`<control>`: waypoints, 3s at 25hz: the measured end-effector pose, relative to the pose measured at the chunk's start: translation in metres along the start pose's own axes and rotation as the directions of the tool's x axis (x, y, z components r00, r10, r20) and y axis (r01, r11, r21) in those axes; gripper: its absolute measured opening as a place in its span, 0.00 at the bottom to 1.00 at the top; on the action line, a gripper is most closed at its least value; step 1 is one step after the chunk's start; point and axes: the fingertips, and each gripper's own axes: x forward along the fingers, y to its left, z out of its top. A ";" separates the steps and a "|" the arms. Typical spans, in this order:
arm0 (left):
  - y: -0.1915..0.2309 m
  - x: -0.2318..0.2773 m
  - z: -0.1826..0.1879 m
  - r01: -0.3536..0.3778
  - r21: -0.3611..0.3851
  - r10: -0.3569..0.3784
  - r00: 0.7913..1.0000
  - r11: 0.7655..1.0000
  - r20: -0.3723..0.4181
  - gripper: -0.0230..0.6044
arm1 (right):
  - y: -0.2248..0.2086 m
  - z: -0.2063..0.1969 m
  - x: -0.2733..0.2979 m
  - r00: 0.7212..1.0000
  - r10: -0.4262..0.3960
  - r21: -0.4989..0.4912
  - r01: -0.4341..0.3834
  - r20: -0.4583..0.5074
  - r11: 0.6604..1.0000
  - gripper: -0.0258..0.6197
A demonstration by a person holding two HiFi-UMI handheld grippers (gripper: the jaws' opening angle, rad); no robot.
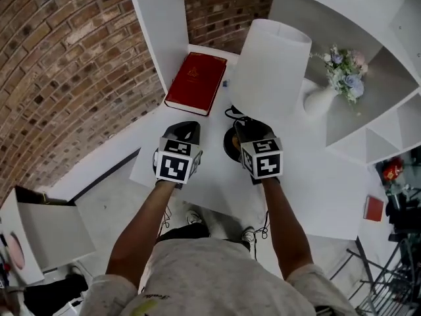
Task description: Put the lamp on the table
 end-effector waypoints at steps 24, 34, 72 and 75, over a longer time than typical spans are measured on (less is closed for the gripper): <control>-0.032 0.063 0.031 0.276 0.196 -0.273 0.961 0.941 -0.039 0.02 | -0.068 0.000 0.026 0.963 -0.265 0.067 0.261 0.057 0.963 0.18; -0.040 0.080 0.033 0.299 0.180 -0.295 0.954 0.937 -0.053 0.02 | -0.091 -0.005 0.041 0.950 -0.309 0.077 0.304 0.057 0.950 0.18; -0.051 0.105 0.023 0.321 0.193 -0.311 0.947 0.927 -0.080 0.02 | -0.121 -0.028 0.062 0.916 -0.383 0.132 0.368 0.117 0.920 0.18; -0.050 0.105 0.024 0.319 0.192 -0.310 0.948 0.928 -0.078 0.02 | -0.121 -0.028 0.063 0.917 -0.381 0.125 0.366 0.122 0.922 0.18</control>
